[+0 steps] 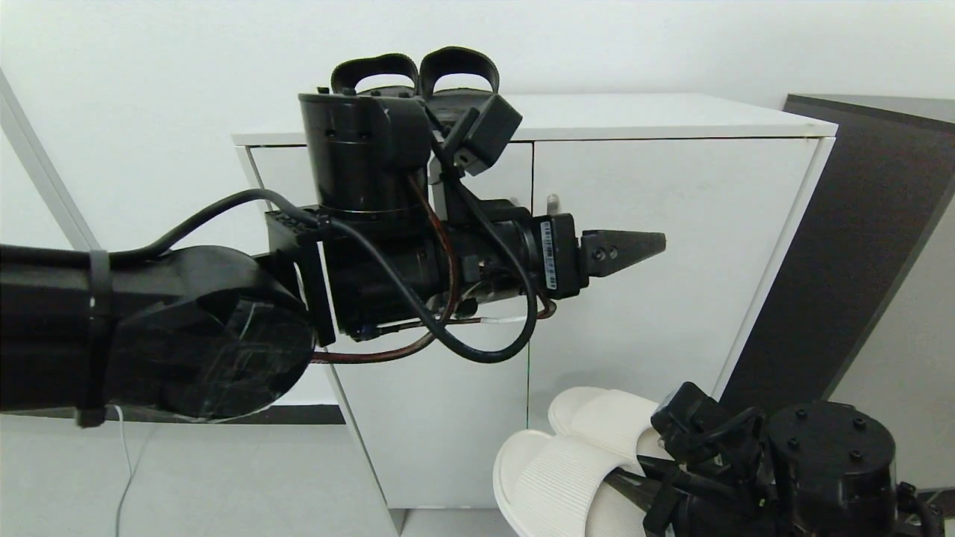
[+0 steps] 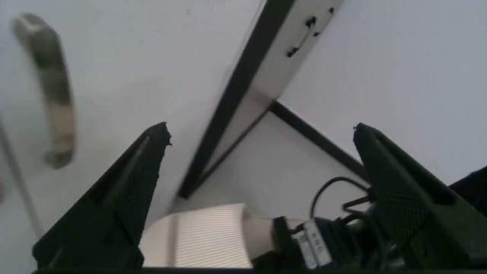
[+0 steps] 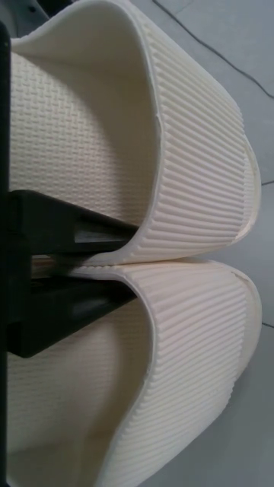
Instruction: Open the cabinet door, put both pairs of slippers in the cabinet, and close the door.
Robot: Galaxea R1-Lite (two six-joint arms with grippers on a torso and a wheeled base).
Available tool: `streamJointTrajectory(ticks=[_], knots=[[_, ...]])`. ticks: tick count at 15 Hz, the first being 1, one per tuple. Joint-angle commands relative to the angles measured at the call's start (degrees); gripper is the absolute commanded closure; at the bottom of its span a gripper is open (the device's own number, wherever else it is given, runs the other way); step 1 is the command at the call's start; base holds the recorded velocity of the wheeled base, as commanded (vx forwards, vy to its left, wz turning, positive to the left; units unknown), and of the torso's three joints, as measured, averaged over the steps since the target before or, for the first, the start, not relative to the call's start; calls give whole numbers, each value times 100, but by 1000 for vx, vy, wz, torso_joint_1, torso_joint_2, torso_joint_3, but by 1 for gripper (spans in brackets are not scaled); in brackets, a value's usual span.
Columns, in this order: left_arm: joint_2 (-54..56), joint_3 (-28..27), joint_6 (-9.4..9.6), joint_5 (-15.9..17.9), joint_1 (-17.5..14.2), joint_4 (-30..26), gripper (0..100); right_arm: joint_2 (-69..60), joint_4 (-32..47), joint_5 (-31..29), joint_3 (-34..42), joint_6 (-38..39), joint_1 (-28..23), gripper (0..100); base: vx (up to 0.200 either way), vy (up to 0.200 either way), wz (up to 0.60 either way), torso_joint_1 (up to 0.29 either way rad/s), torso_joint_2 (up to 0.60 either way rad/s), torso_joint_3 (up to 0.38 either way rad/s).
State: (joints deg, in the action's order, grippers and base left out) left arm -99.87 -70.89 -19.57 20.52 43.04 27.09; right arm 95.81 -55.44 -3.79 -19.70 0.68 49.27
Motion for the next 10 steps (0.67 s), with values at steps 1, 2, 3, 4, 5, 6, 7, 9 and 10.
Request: streamJointTrajectory(ticks=[1,2,3,4,5,6,7,9,10], knots=[[-200,-136,-311,207,-24,-11,0,8,-2,1,1,11,12,100,0,0,0,0,0,0],[-200,-118,-381,207,-59,-11,0,8,-2,1,10,11,12,100,0,0,0,0,0,0],[-182,-65,-381,181,-112,-11,0,8,-2,1,10,2,21,100,0,0,0,0,0,0],[-147,-13,-364,163,-121,7,0,17,-2,1,10,2,12,100,0,0,0,0,0,0],[-24,84,-355,49,-182,16,0,17,-2,1,10,2,12,100,0,0,0,0,0,0],[29,137,-355,14,-200,16,0,17,-2,1,10,2,12,100,0,0,0,0,0,0],[55,154,-320,-39,-288,16,0,17,-2,1,10,2,12,100,0,0,0,0,0,0],[46,163,-162,-259,-402,16,0,17,-2,1,10,20,12,100,0,0,0,0,0,0],[37,154,-126,-311,-429,16,0,26,-2,1,10,20,12,100,0,0,0,0,0,0]])
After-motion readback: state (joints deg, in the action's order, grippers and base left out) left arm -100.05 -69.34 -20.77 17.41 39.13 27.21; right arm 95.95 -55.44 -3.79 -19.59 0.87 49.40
